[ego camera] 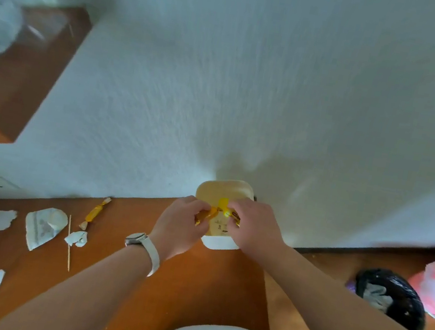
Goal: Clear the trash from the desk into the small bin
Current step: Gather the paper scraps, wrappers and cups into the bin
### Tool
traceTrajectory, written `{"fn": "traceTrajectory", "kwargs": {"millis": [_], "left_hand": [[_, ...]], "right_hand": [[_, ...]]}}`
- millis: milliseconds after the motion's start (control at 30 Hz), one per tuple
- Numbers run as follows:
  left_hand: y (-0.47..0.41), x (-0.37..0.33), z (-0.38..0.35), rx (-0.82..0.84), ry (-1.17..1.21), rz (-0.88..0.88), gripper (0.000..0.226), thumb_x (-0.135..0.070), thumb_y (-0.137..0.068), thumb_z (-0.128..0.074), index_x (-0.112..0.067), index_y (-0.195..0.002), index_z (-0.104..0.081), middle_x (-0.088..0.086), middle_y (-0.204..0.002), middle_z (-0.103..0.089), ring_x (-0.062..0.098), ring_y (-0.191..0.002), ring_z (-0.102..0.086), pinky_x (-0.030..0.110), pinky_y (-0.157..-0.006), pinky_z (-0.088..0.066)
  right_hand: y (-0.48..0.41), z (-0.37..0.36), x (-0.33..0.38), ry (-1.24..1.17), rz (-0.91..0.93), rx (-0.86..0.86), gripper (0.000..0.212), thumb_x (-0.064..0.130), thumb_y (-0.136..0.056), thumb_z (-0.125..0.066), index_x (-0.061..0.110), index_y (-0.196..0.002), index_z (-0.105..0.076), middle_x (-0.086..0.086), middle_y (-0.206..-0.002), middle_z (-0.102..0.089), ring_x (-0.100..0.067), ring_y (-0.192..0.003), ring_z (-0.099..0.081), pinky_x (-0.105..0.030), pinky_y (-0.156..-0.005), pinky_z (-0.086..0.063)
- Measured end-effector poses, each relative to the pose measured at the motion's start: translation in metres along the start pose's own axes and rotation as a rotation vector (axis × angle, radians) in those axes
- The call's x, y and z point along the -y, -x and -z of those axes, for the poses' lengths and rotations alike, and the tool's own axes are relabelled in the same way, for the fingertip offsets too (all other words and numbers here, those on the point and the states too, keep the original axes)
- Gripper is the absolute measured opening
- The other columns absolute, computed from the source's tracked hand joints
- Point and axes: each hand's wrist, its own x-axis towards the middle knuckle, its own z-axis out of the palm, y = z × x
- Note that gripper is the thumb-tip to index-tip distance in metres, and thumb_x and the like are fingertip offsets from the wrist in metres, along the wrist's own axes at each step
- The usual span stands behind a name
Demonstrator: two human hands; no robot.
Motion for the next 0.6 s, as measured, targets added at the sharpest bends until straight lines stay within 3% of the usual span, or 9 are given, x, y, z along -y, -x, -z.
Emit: {"fn": "traceTrajectory", "kwargs": {"millis": [133,367,467,600], "left_hand": [[-0.001,-0.012,-0.007,-0.046,-0.133,-0.063,0.023,-0.023,-0.090,-0.060,-0.020,-0.111,-0.069,-0.004,-0.103,-0.064,0.016,-0.094,-0.053,0.022,-0.081,-0.036],[0.014,-0.013,-0.014,-0.152,-0.113,0.047,0.023,-0.019,-0.087,-0.065,-0.014,-0.109,-0.070,0.002,-0.114,-0.064,0.019,-0.108,-0.055,0.035,-0.097,-0.045],[0.031,0.000,-0.009,-0.134,-0.109,0.086,0.029,-0.023,-0.089,-0.064,-0.017,-0.118,-0.065,-0.001,-0.120,-0.062,0.017,-0.112,-0.054,0.036,-0.099,-0.045],[0.055,0.031,0.000,-0.105,-0.160,0.163,0.039,-0.033,-0.092,-0.058,-0.025,-0.131,-0.054,-0.006,-0.137,-0.052,0.014,-0.128,-0.045,0.038,-0.106,-0.036]], "right_hand": [[-0.005,-0.002,-0.016,0.057,0.084,0.034,0.001,0.019,-0.080,-0.058,0.019,-0.078,-0.058,0.006,-0.068,-0.053,-0.020,-0.062,-0.051,-0.036,-0.071,-0.039],[-0.021,-0.002,-0.027,0.084,0.206,0.137,0.014,0.025,-0.086,-0.053,0.017,-0.084,-0.063,0.005,-0.073,-0.056,-0.019,-0.070,-0.054,-0.036,-0.078,-0.045],[-0.025,-0.005,-0.023,0.083,0.244,0.154,0.020,0.029,-0.088,-0.050,0.016,-0.090,-0.065,0.005,-0.074,-0.057,-0.017,-0.070,-0.054,-0.033,-0.072,-0.047],[-0.032,-0.011,-0.001,0.068,0.339,0.155,0.031,0.032,-0.090,-0.042,0.012,-0.083,-0.064,0.003,-0.072,-0.057,-0.016,-0.063,-0.050,-0.037,-0.055,-0.050]]}}
